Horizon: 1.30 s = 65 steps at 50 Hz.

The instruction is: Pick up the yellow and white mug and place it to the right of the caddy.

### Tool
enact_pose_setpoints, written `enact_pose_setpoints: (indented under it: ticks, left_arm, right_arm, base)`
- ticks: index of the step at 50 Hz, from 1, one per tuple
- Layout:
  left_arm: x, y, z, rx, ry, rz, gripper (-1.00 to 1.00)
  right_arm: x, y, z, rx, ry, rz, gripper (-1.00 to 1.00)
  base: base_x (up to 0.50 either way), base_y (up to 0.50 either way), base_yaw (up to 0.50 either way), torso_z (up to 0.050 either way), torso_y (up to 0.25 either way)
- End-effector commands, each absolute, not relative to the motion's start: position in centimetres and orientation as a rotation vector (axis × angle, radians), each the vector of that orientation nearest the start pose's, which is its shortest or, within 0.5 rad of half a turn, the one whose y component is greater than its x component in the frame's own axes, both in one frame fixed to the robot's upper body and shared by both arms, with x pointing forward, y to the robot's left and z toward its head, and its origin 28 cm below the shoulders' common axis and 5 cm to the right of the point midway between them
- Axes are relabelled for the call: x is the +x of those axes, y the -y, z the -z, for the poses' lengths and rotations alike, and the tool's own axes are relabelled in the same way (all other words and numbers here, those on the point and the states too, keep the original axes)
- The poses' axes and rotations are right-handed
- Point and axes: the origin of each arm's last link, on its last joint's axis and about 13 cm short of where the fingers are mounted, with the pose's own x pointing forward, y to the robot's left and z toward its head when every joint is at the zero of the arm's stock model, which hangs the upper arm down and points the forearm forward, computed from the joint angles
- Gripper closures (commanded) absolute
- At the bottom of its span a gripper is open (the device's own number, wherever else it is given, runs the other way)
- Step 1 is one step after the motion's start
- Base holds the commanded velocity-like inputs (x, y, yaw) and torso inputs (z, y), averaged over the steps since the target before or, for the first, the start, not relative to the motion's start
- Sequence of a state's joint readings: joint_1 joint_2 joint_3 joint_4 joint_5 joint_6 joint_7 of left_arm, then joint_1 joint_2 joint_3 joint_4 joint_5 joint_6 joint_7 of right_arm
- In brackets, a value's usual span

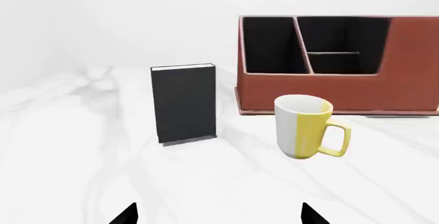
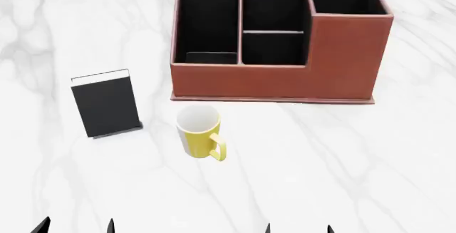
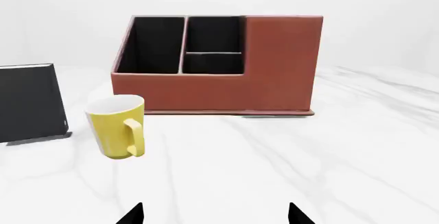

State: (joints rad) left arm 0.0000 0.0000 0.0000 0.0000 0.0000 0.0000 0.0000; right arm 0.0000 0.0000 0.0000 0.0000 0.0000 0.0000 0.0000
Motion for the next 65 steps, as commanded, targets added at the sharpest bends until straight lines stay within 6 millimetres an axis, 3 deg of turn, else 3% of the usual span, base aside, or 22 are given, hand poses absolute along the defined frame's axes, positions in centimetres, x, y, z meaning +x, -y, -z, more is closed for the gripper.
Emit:
enact_pose_setpoints:
  ticks: [1, 14, 31, 32, 33, 36, 43, 46, 49, 54, 65]
  left_arm:
    - [21.2, -20.6, -1.2, 0.001, -0.001, -0.001, -1.0]
    - [21.1, -20.7, -1.3, -0.002, 0.005, -0.01, -1.0]
    - [20.4, -20.8, -3.1, 0.059, 0.095, -0.077, -1.0]
    - [21.3, -20.2, -0.9, 0.077, -0.056, -0.026, -1.0]
    - [21.1, -20.5, -1.3, 0.0, 0.0, 0.0, -1.0]
    - [21.0, -20.5, -1.4, 0.0, 0.001, -0.009, -1.0]
    - [20.8, -20.2, -1.4, 0.118, 0.021, -0.052, -1.0]
    - [20.6, -20.1, -1.8, 0.104, 0.041, -0.067, -1.0]
    - [20.5, -20.0, -2.6, 0.084, 0.084, -0.066, -1.0]
    - [19.9, -19.2, -6.3, 0.112, 0.222, -0.048, -1.0]
    - [18.3, -19.0, -12.1, 0.134, 0.368, -0.1, -1.0]
  right_arm:
    - [21.0, 9.6, -1.3, -0.003, -0.002, -0.001, -1.0]
    - [20.8, 9.7, -1.5, -0.004, 0.024, 0.015, -1.0]
    - [20.1, 9.7, -4.3, 0.048, 0.136, 0.041, -1.0]
    - [21.2, 9.6, -1.3, 0.004, 0.006, -0.004, -1.0]
    - [21.1, 9.6, -1.3, 0.0, 0.0, 0.0, -1.0]
    - [21.0, 9.6, -1.3, -0.006, 0.004, 0.001, -1.0]
    - [20.9, 9.7, -1.9, 0.039, 0.035, -0.007, -1.0]
    - [20.7, 9.7, -3.1, 0.044, 0.09, -0.01, -1.0]
    - [20.4, 9.7, -5.6, 0.104, 0.165, -0.009, -1.0]
    - [19.2, 9.4, -10.3, 0.128, 0.31, -0.045, -1.0]
    - [16.6, 9.1, -16.2, 0.128, 0.458, -0.081, -1.0]
  base:
    - [0.0, 0.0, 0.0, 0.0, 0.0]
    - [0.0, 0.0, 0.0, 0.0, 0.0]
    - [0.0, 0.0, 0.0, 0.0, 0.0]
    - [0.0, 0.0, 0.0, 0.0, 0.0]
    - [0.0, 0.0, 0.0, 0.0, 0.0]
    - [0.0, 0.0, 0.0, 0.0, 0.0]
    - [0.0, 0.0, 0.0, 0.0, 0.0]
    - [0.0, 0.0, 0.0, 0.0, 0.0]
    - [0.0, 0.0, 0.0, 0.0, 0.0]
    - [0.0, 0.0, 0.0, 0.0, 0.0]
    - [0.0, 0.0, 0.0, 0.0, 0.0]
